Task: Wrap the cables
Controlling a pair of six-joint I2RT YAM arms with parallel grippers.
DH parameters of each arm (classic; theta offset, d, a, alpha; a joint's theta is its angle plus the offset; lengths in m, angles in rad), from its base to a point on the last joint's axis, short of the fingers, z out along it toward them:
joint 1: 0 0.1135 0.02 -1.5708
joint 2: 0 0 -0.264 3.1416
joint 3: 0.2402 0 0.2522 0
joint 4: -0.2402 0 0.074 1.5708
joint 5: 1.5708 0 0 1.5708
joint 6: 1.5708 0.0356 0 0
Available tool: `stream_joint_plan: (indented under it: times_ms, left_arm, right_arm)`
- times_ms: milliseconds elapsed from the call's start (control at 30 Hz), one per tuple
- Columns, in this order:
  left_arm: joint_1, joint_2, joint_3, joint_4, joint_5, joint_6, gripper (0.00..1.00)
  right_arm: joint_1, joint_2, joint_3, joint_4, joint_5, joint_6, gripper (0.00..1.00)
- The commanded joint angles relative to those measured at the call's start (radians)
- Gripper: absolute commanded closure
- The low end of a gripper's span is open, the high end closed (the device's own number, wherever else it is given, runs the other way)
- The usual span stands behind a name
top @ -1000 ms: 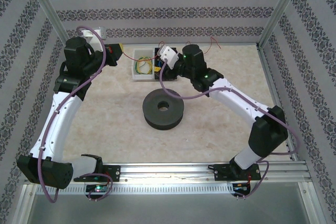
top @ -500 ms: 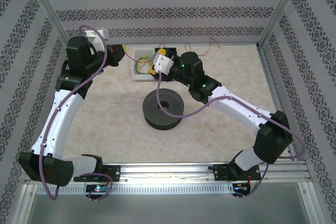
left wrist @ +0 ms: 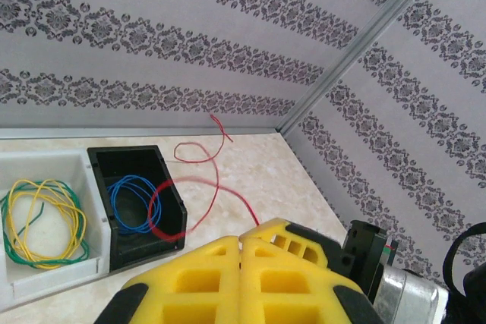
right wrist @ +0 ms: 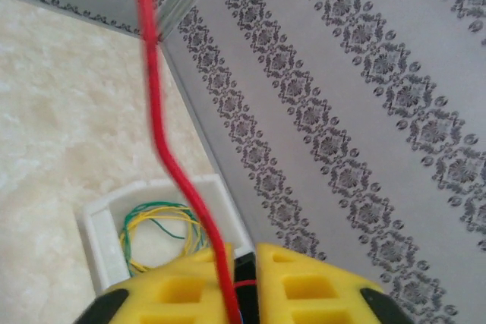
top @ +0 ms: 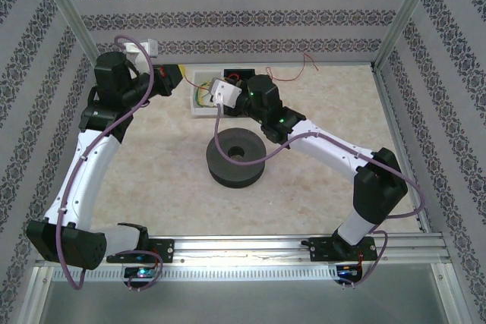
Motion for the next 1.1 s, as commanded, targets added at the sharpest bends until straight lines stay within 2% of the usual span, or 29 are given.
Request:
stream_joint_plan:
  times_ms: [0,133,200,400,467,600,700,800,933,1000,1067]
  left_arm:
    - [-0.013,-0.006,0.026,-0.061,-0.032,0.047,1.0]
    - [-0.013,0.002,0.016,-0.126,-0.121,0.116,1.0]
    - [-0.013,0.007,0.016,-0.155,-0.167,0.16,0.99]
    - [-0.012,-0.001,0.053,-0.235,-0.322,0.292,0.41]
    - [-0.013,-0.01,0.069,-0.254,-0.385,0.339,0.3]
    - [-0.014,-0.041,0.082,-0.253,-0.464,0.474,0.29]
    - [-0.03,-0.074,0.055,-0.217,-0.408,0.628,0.25]
    - [-0.09,-0.094,0.022,-0.187,-0.455,0.781,0.14]
    - [-0.161,-0.103,-0.006,-0.173,-0.486,0.977,0.05]
    - [-0.204,-0.129,-0.072,-0.109,-0.503,1.112,0.0]
    - [-0.244,-0.141,-0.128,-0.007,-0.564,1.202,0.0]
  right_arm:
    - [-0.005,-0.022,0.034,0.035,-0.004,0.014,1.0]
    - [-0.046,-0.056,0.031,-0.005,-0.099,0.085,1.0]
    - [-0.083,-0.074,0.037,-0.038,-0.187,0.138,1.0]
    - [-0.176,-0.086,0.105,-0.208,-0.42,0.216,1.0]
    - [-0.198,-0.079,0.129,-0.26,-0.489,0.23,1.0]
    - [-0.226,-0.048,0.195,-0.399,-0.605,0.231,1.0]
    - [-0.232,-0.013,0.258,-0.509,-0.665,0.215,1.0]
    - [-0.233,0.023,0.326,-0.609,-0.699,0.198,1.0]
    - [-0.233,0.063,0.398,-0.71,-0.722,0.185,1.0]
    - [-0.233,0.081,0.432,-0.756,-0.718,0.176,1.0]
    - [-0.233,0.098,0.454,-0.785,-0.709,0.171,1.0]
